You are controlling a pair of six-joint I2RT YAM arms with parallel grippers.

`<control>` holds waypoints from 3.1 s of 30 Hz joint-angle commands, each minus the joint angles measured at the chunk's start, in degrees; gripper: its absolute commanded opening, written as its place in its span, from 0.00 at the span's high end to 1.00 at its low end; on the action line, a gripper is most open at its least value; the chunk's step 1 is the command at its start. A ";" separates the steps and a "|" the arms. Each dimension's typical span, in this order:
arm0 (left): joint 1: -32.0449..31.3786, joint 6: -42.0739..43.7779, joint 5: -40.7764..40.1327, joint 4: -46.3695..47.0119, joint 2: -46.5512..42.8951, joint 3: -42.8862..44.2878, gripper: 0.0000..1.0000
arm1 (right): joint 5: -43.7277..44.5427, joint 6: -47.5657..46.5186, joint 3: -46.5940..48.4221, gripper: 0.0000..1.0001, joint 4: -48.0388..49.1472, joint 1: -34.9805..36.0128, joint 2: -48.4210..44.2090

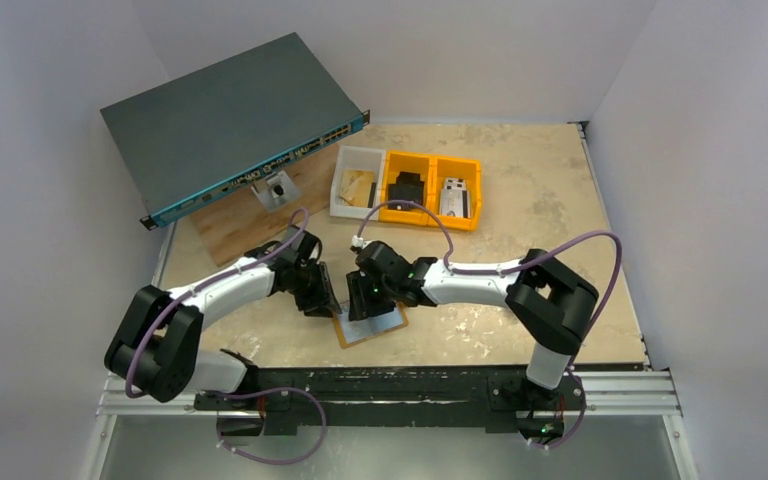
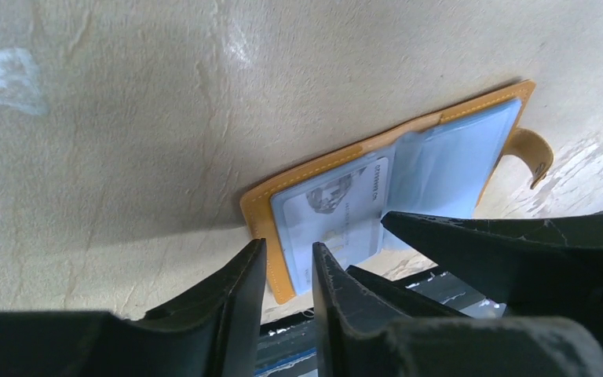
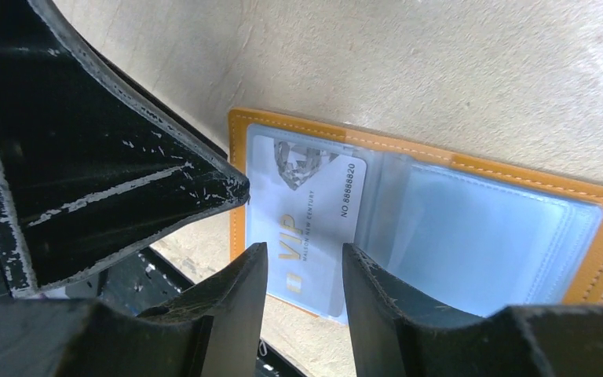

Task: Take the credit cards out of the card holder
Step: Remove the credit card from the card holder.

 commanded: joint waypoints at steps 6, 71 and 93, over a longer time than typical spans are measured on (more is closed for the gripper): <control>-1.53 -0.32 2.17 3.38 -1.63 -1.72 0.82 | -2.56 3.67 -4.75 0.60 5.10 -2.00 -1.30; -2.44 1.06 -2.55 0.62 11.28 2.72 1.00 | -29.71 16.54 -24.43 0.75 41.17 -16.04 0.94; -2.45 1.01 -1.73 1.58 11.58 2.41 1.00 | -31.37 18.30 -24.58 0.81 45.42 -15.92 2.09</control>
